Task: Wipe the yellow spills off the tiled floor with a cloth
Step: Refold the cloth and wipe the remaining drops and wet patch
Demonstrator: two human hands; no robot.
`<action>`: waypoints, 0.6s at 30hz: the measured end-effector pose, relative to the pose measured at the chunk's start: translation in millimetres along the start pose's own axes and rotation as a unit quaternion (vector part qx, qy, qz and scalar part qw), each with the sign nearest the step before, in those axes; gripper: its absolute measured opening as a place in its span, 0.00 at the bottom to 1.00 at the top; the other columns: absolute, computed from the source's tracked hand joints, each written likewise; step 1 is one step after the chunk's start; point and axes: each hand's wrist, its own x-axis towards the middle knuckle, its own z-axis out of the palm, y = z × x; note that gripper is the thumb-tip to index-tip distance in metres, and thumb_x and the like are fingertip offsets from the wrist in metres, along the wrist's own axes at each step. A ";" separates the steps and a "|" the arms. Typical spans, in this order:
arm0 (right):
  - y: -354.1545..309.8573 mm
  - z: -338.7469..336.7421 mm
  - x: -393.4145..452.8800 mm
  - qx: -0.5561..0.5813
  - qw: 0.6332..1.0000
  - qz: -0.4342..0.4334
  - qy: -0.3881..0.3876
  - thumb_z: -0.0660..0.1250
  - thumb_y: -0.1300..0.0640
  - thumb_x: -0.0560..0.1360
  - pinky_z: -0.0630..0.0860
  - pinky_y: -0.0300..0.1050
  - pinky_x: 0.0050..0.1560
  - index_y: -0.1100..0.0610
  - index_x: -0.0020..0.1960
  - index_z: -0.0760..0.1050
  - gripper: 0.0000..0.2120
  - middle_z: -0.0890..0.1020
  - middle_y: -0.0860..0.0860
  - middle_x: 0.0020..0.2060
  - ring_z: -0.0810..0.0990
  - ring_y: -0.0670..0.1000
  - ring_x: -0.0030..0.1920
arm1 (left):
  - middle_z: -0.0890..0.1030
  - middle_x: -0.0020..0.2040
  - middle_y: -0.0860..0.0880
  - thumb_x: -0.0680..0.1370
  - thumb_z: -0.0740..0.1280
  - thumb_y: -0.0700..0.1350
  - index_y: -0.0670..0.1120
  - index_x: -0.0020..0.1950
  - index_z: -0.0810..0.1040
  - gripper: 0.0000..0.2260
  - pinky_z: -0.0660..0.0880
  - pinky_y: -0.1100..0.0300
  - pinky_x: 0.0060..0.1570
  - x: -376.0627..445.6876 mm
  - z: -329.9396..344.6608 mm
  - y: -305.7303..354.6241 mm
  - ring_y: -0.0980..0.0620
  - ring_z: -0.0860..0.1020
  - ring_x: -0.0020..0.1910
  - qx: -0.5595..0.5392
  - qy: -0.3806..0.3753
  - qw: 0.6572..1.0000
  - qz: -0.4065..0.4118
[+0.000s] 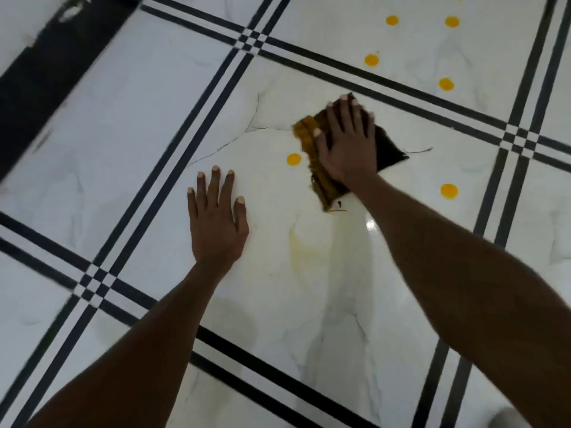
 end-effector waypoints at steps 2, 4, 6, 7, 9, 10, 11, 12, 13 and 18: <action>-45.4 6.8 -20.5 -0.006 0.992 -0.125 -0.016 0.45 0.40 0.85 0.49 0.66 0.83 0.52 0.84 0.60 0.31 0.59 0.57 0.84 0.56 0.61 0.84 | 0.58 0.85 0.47 0.87 0.52 0.51 0.50 0.83 0.60 0.24 0.50 0.43 0.83 0.4 -1.3 -1.1 0.44 0.51 0.85 -0.010 -0.004 1.000 -0.002; -59.6 5.4 -77.7 -0.030 0.954 -0.290 -0.062 0.47 0.39 0.86 0.47 0.67 0.83 0.49 0.85 0.54 0.30 0.55 0.55 0.85 0.51 0.58 0.85 | 0.58 0.85 0.47 0.87 0.51 0.51 0.50 0.83 0.60 0.24 0.51 0.42 0.83 1.0 -4.3 -2.0 0.45 0.51 0.85 -0.020 -0.005 1.000 -0.005; -26.3 -2.3 -134.1 -0.049 0.909 -0.398 -0.109 0.51 0.37 0.85 0.44 0.65 0.84 0.47 0.86 0.51 0.32 0.51 0.53 0.86 0.47 0.56 0.86 | 0.57 0.85 0.47 0.87 0.51 0.50 0.50 0.84 0.60 0.24 0.50 0.42 0.83 0.6 -4.4 -1.1 0.45 0.51 0.85 -0.018 -0.004 1.000 0.000; 0.8 -9.9 -147.8 -0.051 0.892 -0.429 -0.133 0.53 0.36 0.85 0.43 0.64 0.84 0.47 0.85 0.51 0.33 0.50 0.52 0.86 0.46 0.56 0.86 | 0.57 0.85 0.47 0.87 0.51 0.50 0.50 0.83 0.60 0.24 0.50 0.42 0.83 0.4 -3.5 -1.4 0.44 0.51 0.85 -0.017 -0.002 1.000 -0.001; 55.2 -23.6 -137.7 -0.058 0.898 -0.415 -0.138 0.54 0.36 0.84 0.46 0.65 0.84 0.47 0.85 0.53 0.33 0.52 0.52 0.86 0.48 0.56 0.86 | 0.58 0.85 0.47 0.87 0.51 0.51 0.50 0.83 0.61 0.24 0.51 0.42 0.83 -0.5 -3.2 -1.3 0.44 0.52 0.85 -0.014 0.003 1.000 -0.005; 72.3 -26.8 -119.7 -0.065 0.921 -0.366 -0.117 0.52 0.35 0.84 0.47 0.65 0.84 0.46 0.85 0.52 0.33 0.52 0.52 0.86 0.49 0.56 0.86 | 0.58 0.85 0.47 0.87 0.51 0.51 0.49 0.83 0.61 0.24 0.51 0.42 0.83 -0.3 -2.5 -0.3 0.44 0.52 0.85 -0.011 0.005 1.000 -0.006; 77.6 -26.9 -99.3 -0.064 0.952 -0.286 -0.089 0.48 0.35 0.84 0.48 0.66 0.83 0.45 0.85 0.50 0.32 0.52 0.52 0.86 0.50 0.57 0.86 | 0.58 0.85 0.46 0.87 0.51 0.51 0.49 0.83 0.61 0.24 0.51 0.42 0.83 0.2 -1.9 0.1 0.43 0.52 0.85 -0.009 0.007 1.000 -0.005; 70.9 -23.5 -79.6 -0.054 0.981 -0.178 -0.056 0.44 0.34 0.84 0.49 0.67 0.83 0.45 0.85 0.49 0.32 0.53 0.53 0.86 0.51 0.58 0.86 | 0.59 0.85 0.46 0.87 0.51 0.51 0.49 0.83 0.61 0.24 0.51 0.42 0.83 0.7 -1.7 -0.1 0.43 0.52 0.85 -0.008 0.005 1.000 -0.003; 52.7 -18.0 -63.1 -0.041 0.996 -0.070 -0.027 0.42 0.34 0.84 0.50 0.67 0.83 0.47 0.86 0.50 0.33 0.53 0.55 0.85 0.51 0.59 0.85 | 0.59 0.85 0.46 0.87 0.51 0.51 0.49 0.83 0.61 0.24 0.51 0.42 0.83 1.2 -1.1 -0.5 0.43 0.52 0.85 -0.008 0.006 1.000 0.000; -60.6 1.9 -118.3 0.031 0.992 -0.116 -0.046 0.50 0.36 0.85 0.49 0.63 0.84 0.56 0.85 0.55 0.36 0.54 0.61 0.84 0.49 0.62 0.85 | 0.58 0.85 0.46 0.87 0.50 0.52 0.49 0.83 0.60 0.24 0.51 0.41 0.82 0.0 -2.5 -2.6 0.43 0.52 0.85 -0.011 -0.005 1.000 0.010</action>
